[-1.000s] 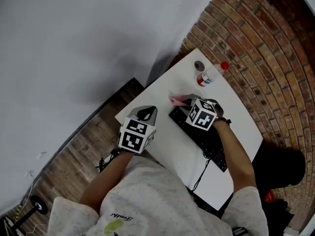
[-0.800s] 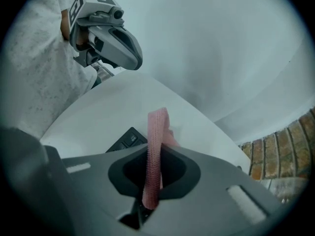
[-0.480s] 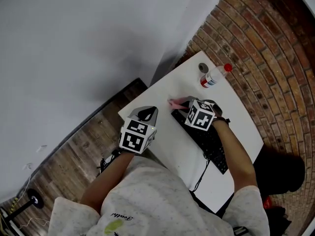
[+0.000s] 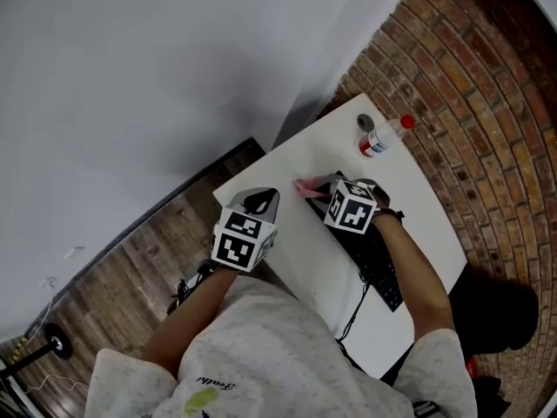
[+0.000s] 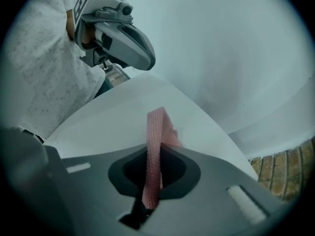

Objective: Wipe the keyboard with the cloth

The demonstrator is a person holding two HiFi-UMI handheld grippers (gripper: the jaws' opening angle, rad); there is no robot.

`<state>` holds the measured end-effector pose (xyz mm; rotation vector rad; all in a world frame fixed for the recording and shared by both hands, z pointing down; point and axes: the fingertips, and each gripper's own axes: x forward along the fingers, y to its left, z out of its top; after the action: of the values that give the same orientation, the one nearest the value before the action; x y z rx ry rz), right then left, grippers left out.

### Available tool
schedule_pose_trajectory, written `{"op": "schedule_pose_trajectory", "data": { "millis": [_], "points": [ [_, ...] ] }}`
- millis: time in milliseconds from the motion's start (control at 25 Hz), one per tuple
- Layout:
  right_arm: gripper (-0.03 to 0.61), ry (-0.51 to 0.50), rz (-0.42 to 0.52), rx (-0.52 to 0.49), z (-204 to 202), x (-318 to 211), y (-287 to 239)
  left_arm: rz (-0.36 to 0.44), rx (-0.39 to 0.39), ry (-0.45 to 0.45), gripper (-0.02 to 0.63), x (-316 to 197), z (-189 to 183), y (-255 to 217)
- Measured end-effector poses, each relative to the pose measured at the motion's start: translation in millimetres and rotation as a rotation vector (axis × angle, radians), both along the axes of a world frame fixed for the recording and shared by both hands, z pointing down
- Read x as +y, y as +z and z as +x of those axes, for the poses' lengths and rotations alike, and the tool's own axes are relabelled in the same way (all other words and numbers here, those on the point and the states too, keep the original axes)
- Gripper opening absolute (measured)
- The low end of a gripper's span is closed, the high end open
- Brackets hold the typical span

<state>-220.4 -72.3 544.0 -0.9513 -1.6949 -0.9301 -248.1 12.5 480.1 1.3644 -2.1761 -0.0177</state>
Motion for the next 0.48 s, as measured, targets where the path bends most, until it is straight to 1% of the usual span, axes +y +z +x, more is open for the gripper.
{"op": "schedule_pose_trajectory", "data": {
  "millis": [240, 480],
  "points": [
    [0.023, -0.023, -0.030, -0.003, 7, 13, 1, -0.005, -0.001, -0.023, -0.003, 4, 7, 0],
    [0.023, -0.035, -0.081, -0.020, 16, 30, -2, -0.013, -0.002, -0.040, -0.003, 7, 17, 1]
  ]
}}
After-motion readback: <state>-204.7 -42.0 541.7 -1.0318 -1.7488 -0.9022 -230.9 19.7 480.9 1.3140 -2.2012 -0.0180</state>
